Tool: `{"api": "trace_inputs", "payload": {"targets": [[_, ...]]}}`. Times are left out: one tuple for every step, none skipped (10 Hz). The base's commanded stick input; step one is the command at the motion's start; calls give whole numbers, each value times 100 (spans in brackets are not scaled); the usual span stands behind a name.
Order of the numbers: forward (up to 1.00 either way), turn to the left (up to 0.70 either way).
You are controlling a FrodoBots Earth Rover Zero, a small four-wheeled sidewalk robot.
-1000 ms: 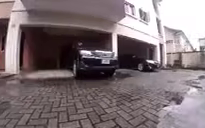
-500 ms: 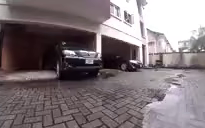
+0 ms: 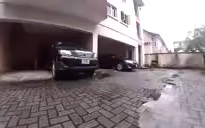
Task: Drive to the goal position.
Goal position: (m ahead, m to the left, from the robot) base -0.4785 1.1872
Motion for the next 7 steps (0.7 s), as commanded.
{"api": "trace_inputs", "payload": {"targets": [[0,50],[0,50],[0,50],[0,50],[0,50],[0,50],[0,50]]}}
